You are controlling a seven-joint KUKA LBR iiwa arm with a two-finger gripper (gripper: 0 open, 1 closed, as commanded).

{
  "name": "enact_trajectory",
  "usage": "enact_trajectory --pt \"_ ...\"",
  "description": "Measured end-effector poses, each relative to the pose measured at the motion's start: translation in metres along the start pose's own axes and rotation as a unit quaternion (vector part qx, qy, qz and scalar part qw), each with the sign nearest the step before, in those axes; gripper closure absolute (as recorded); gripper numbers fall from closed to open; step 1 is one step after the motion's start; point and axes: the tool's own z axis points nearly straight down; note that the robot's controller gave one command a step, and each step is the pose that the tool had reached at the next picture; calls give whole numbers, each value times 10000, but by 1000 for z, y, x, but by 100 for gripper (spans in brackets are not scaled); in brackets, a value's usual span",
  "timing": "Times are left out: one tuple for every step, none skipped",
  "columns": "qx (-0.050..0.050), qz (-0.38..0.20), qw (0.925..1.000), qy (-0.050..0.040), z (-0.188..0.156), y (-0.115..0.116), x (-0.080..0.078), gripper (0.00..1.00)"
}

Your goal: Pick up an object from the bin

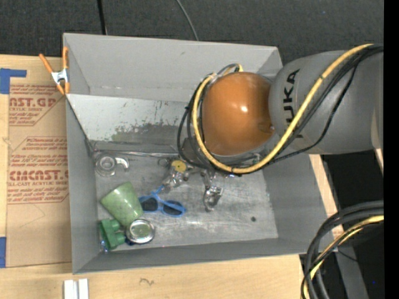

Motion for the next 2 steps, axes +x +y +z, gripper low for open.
enact_trajectory --pt "-7 -875 9962 15 63 7 -38 0" --pt "-5 -866 9962 9 62 7 -38 100"
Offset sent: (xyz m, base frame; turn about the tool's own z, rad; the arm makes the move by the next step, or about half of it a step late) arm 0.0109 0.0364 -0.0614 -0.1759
